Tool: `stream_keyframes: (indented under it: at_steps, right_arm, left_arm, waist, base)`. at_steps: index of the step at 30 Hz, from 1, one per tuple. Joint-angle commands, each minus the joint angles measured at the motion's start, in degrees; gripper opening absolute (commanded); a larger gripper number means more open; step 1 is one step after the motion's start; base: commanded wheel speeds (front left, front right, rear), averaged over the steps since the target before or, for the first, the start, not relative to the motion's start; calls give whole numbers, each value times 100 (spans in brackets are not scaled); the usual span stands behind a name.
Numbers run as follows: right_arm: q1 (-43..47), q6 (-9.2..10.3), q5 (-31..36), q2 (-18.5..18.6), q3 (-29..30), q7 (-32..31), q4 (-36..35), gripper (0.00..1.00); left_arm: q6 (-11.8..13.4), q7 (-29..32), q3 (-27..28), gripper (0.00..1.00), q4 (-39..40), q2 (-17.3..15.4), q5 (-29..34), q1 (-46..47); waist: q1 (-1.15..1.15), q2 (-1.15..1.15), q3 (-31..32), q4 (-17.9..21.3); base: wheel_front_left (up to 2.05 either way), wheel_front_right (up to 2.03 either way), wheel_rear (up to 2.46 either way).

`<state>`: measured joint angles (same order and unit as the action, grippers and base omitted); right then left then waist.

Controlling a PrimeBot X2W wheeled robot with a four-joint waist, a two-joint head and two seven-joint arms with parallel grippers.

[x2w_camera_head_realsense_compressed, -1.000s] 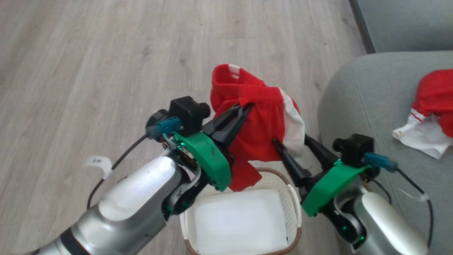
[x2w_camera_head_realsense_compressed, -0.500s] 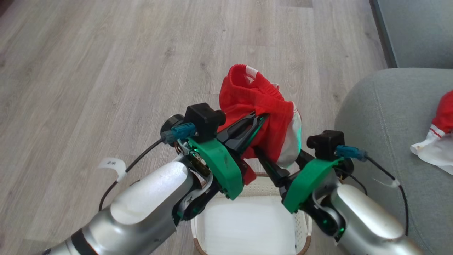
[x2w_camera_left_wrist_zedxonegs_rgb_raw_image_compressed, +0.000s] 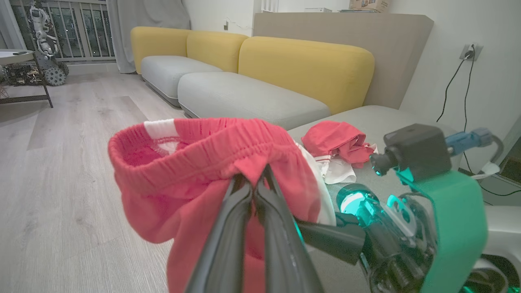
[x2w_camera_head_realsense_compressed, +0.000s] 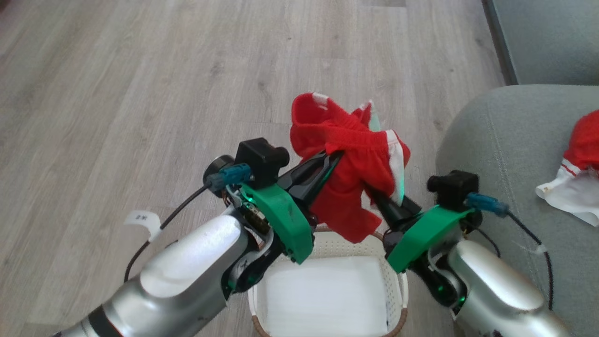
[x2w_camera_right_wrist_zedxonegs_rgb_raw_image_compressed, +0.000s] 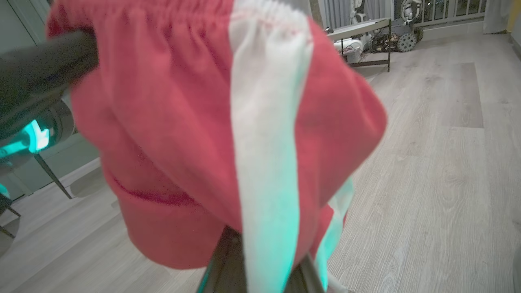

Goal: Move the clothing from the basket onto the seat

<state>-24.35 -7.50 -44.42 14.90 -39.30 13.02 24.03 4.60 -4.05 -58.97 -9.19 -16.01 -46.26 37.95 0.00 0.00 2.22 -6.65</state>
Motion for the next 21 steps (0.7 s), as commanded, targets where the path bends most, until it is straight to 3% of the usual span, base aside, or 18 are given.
stream_keyframes:
  at_steps: [1,7,9,10,21]
  right_arm:
    - [-158,1,11,31,55,93,-203,0]
    - [127,1,304,63,688,184,-491,0]
    - [239,1,457,61,919,191,-632,0]
    - [294,1,529,59,1019,193,-704,0]
    - [741,1,1188,94,1963,192,-1490,0]
  left_arm:
    - [31,-30,257,0,141,-117,-50,189]
    - [83,-22,220,0,144,-136,-65,106]
    - [101,-35,211,70,158,-131,-57,94]
    - [109,-43,207,100,166,-127,-56,85]
    - [184,-145,185,100,293,-165,-20,3]
  waist:
    - [0,0,-7,30]
    - [0,0,-29,212]
    - [0,0,-38,289]
    - [0,0,-40,334]
    - [0,0,-117,1009]
  base:
    - [0,0,0]
    - [0,0,0]
    - [0,0,0]
    - [0,0,0]
    - [0,0,0]
